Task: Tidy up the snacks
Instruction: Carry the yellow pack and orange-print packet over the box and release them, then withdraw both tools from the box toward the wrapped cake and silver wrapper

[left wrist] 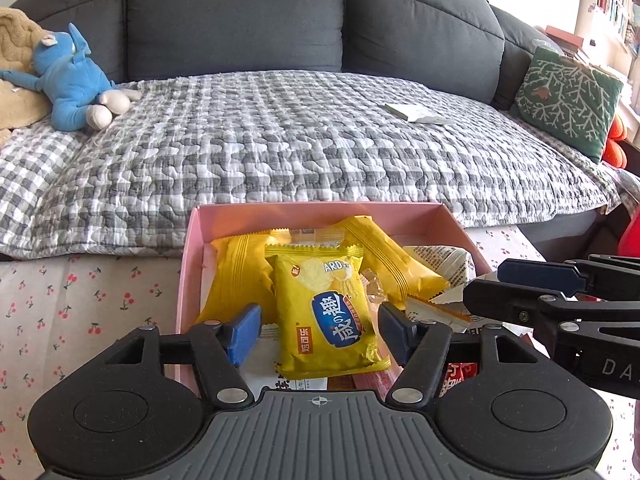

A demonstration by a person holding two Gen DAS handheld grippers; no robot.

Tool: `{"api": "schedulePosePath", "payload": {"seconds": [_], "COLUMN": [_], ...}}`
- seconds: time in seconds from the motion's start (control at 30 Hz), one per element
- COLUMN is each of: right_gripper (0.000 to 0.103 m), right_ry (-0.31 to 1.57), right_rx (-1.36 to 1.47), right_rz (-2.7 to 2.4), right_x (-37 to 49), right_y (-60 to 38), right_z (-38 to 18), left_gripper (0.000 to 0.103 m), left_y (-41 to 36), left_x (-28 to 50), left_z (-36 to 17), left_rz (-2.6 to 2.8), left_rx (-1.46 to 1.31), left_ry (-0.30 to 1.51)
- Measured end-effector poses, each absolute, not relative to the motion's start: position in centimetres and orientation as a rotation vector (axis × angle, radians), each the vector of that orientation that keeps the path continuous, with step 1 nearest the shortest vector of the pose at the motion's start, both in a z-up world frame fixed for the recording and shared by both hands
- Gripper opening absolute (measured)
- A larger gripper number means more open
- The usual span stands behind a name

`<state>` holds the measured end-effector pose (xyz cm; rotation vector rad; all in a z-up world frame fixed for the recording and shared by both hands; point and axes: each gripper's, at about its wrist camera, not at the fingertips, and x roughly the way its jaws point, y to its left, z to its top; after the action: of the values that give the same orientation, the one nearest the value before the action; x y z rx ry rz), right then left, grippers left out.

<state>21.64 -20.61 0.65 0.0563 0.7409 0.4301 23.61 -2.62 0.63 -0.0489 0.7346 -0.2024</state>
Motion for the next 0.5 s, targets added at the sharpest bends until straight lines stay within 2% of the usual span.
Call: {"api": "schedulePosePath", "payload": {"seconds": [0.17,0.33,0.5], "right_gripper": [0.05,0.069,0.081], "right_ry": [0.728,0.695,0.681], "right_rx": [0.062,0.054,0.059], "right_rz": [0.427,0.444,0.447], "right_x": [20.8,18.9,17.2], "right_y": [-21.3,-21.8,-21.6], "right_z": [1.4,2.8,3.6], "left_gripper": [0.079,0.089,0.089], "left_y": [-2.2,-1.2,-0.6], "left_x": [22.5,19.5,16.1], "left_z": [1.1,2.0,2.2], "left_rz": [-0.203,-0.186,-0.158], "left_rx": [-0.054,-0.055,-0.01], "left_ry": [0.736,0.728,0.739]}}
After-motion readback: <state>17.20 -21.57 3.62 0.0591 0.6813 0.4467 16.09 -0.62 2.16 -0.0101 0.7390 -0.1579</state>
